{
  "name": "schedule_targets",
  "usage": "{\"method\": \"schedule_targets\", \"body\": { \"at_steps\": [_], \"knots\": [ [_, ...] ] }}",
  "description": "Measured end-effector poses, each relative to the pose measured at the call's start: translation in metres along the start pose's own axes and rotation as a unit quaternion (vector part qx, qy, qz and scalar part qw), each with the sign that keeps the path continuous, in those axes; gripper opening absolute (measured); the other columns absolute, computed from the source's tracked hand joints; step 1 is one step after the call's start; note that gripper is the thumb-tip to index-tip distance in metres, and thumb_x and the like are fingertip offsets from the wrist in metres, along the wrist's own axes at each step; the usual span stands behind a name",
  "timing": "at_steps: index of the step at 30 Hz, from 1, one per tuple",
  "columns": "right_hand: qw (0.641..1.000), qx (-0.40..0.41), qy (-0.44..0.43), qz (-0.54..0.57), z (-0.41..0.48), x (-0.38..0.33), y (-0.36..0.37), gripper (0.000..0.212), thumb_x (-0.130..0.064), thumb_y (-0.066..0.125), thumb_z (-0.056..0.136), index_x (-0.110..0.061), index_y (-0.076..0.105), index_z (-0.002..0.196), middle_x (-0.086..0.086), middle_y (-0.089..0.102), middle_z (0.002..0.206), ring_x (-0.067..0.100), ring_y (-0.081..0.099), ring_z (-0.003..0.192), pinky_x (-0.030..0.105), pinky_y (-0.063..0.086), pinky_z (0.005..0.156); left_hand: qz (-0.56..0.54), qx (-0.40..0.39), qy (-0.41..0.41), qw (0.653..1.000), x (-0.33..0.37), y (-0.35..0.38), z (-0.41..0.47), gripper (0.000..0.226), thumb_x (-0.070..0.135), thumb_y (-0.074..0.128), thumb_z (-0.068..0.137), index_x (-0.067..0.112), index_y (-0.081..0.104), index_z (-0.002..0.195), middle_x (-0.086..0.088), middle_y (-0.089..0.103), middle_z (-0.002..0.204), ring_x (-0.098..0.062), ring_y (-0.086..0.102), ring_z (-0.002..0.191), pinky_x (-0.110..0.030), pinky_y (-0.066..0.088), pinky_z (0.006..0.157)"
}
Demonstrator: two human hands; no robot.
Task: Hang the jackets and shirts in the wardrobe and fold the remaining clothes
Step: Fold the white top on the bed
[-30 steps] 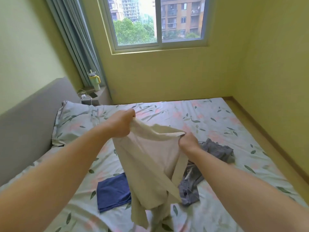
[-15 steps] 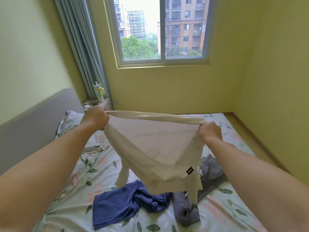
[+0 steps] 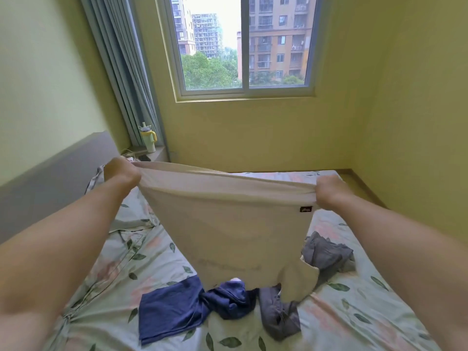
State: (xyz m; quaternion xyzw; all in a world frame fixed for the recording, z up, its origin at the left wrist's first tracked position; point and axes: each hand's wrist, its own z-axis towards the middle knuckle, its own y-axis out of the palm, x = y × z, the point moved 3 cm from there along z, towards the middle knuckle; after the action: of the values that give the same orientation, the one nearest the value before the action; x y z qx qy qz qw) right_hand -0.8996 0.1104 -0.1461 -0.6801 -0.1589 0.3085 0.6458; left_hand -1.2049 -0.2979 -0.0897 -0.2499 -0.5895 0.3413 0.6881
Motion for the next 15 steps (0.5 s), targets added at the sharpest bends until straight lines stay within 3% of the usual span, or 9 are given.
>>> {"method": "schedule_targets", "body": {
  "at_steps": [2,4,6,8,9,12,15],
  "knots": [
    [0.989,0.035,0.089,0.112,0.005,0.005,-0.002,0.023,-0.004,0.039,0.097,-0.003,0.051,0.116,0.017,0.056,0.117,0.033,0.056,0.093,0.034,0.04,0.066,-0.034,-0.017,-0.05,0.998,-0.003,0.002,0.0,0.033,0.022,0.051,0.103,-0.008,0.064,0.112,-0.027,0.067,0.103,-0.04,0.065,0.085,-0.038,0.051,0.065],
    [0.969,0.061,0.138,0.193,0.008,0.006,-0.004,0.03,-0.006,0.041,0.098,-0.003,0.05,0.126,0.02,0.056,0.123,0.037,0.058,0.104,0.036,0.042,0.074,-0.087,-0.044,-0.1,0.99,-0.009,0.006,-0.001,0.036,0.033,0.051,0.104,-0.002,0.059,0.109,-0.02,0.057,0.082,-0.03,0.052,0.062,-0.029,0.037,0.053],
    [0.95,0.06,0.152,0.267,0.01,0.004,-0.005,0.022,-0.004,0.043,0.093,-0.002,0.056,0.11,0.02,0.059,0.111,0.036,0.058,0.09,0.035,0.043,0.067,-0.129,-0.078,-0.114,0.982,-0.013,0.01,0.001,0.026,0.034,0.051,0.105,0.007,0.052,0.103,-0.011,0.043,0.076,-0.022,0.04,0.058,-0.025,0.031,0.052],
    [0.921,0.052,0.167,0.348,0.012,0.0,-0.008,0.009,-0.002,0.045,0.087,-0.006,0.052,0.084,0.017,0.056,0.093,0.029,0.051,0.07,0.03,0.04,0.055,-0.163,-0.106,-0.108,0.975,-0.015,0.011,0.003,0.018,0.028,0.053,0.104,0.01,0.054,0.104,-0.008,0.042,0.08,-0.021,0.039,0.061,-0.025,0.033,0.052],
    [0.909,0.042,0.175,0.376,0.014,-0.002,-0.009,0.007,-0.002,0.047,0.085,-0.007,0.05,0.082,0.015,0.053,0.088,0.027,0.047,0.066,0.028,0.038,0.053,-0.174,-0.112,-0.098,0.973,-0.016,0.01,0.003,0.013,0.024,0.054,0.103,0.011,0.057,0.106,-0.009,0.045,0.083,-0.022,0.041,0.062,-0.026,0.036,0.052],
    [0.93,-0.016,0.134,0.341,0.016,-0.009,-0.021,0.009,0.002,0.056,0.079,-0.006,0.053,0.08,0.012,0.051,0.078,0.025,0.048,0.062,0.028,0.038,0.052,-0.156,-0.099,-0.056,0.981,-0.022,0.007,0.008,0.015,0.009,0.054,0.099,0.011,0.067,0.108,-0.014,0.058,0.091,-0.025,0.051,0.067,-0.028,0.044,0.053],
    [0.979,-0.095,0.046,0.172,0.014,-0.015,-0.035,0.021,0.009,0.051,0.072,-0.011,0.045,0.067,0.006,0.04,0.064,0.021,0.037,0.056,0.025,0.029,0.05,-0.14,-0.069,-0.076,0.985,-0.031,0.001,0.012,0.025,0.003,0.053,0.094,0.005,0.071,0.112,-0.016,0.062,0.082,-0.026,0.055,0.064,-0.025,0.044,0.051]
  ]
}}
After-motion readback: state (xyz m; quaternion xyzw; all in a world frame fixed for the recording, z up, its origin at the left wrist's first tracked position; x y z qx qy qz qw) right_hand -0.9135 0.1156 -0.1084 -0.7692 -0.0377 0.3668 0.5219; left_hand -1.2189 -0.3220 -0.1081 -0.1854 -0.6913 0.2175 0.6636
